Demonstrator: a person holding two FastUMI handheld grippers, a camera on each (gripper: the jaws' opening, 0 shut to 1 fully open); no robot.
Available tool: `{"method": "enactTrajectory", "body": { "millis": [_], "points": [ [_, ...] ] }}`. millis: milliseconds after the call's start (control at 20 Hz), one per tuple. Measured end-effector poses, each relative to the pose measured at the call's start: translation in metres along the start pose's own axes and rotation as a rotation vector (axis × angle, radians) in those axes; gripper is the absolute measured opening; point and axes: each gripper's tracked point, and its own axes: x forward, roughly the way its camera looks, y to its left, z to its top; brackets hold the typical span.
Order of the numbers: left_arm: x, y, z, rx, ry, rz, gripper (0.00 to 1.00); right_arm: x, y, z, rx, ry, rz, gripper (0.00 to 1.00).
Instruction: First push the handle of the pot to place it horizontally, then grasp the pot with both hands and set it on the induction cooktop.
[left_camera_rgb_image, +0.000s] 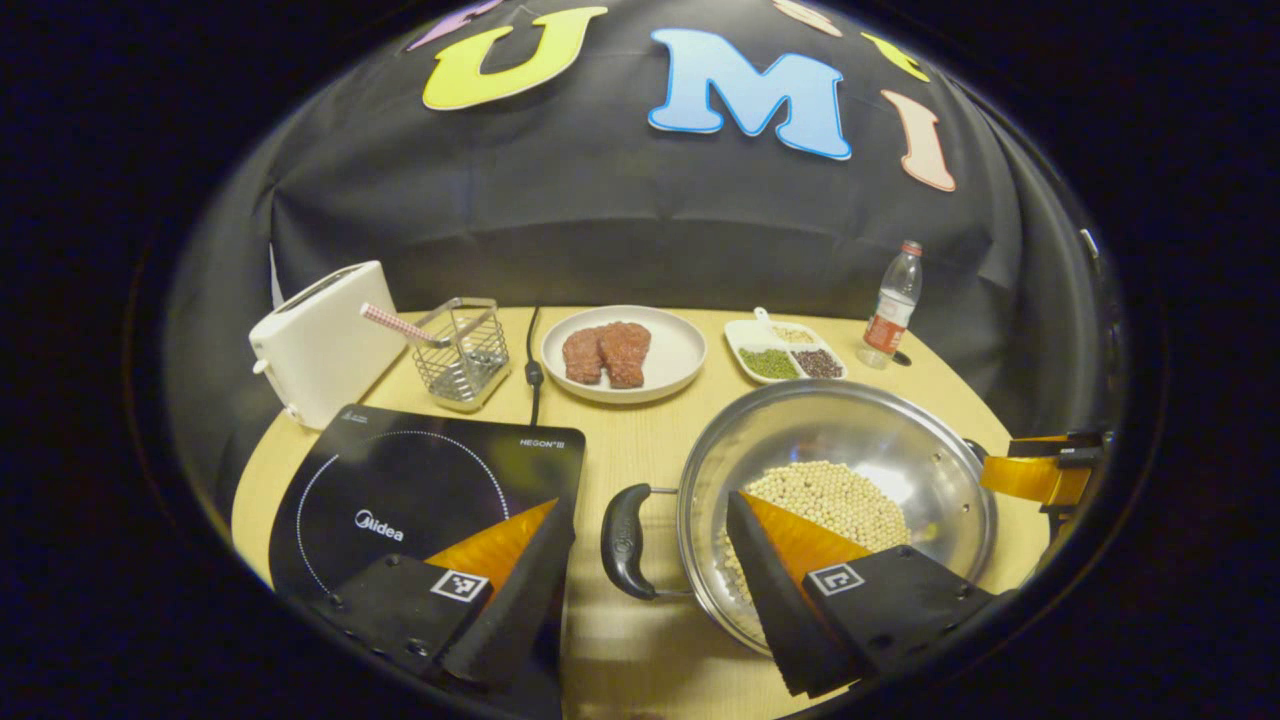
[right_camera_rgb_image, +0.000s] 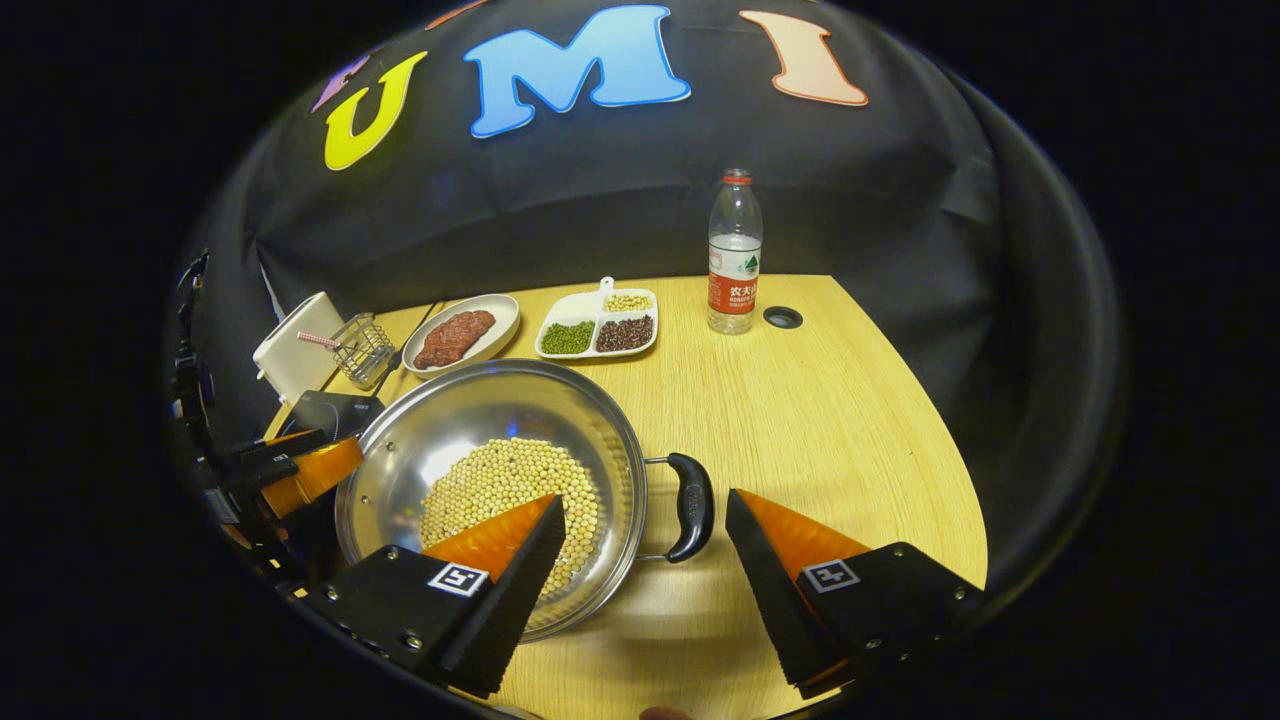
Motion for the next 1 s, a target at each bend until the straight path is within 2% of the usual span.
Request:
{"method": "enactTrajectory", "body": {
  "millis": [600,650,750,800,900,950,1000],
  "points": [
    [0.029,-0.011,-0.020,0.022,0.090,-0.026,0.97,0.032,0.003,-0.017,0.035,0.067,-0.013,0.99],
    [0.029,-0.013,-0.021,0.021,0.097,-0.025,0.91,0.034,0.003,-0.018,0.037,0.073,-0.015,0.99],
    [0.033,-0.012,-0.020,0.025,0.094,-0.020,0.89,0.037,0.002,-0.006,0.057,0.040,-0.017,1.00],
    [0.033,-0.012,-0.021,0.028,0.095,-0.017,0.95,0.039,-0.001,0.000,0.073,0.029,-0.026,1.00],
    [0.034,-0.009,-0.022,0.038,0.100,-0.005,0.93,0.045,-0.002,0.004,0.108,0.038,-0.017,0.90],
    [0.035,-0.007,-0.021,0.043,0.100,0.002,0.89,0.046,-0.004,0.003,0.118,0.051,-0.019,0.90],
    [0.036,-0.005,-0.022,0.044,0.101,0.007,0.90,0.048,-0.006,-0.002,0.119,0.068,-0.023,0.90]
  ]
}}
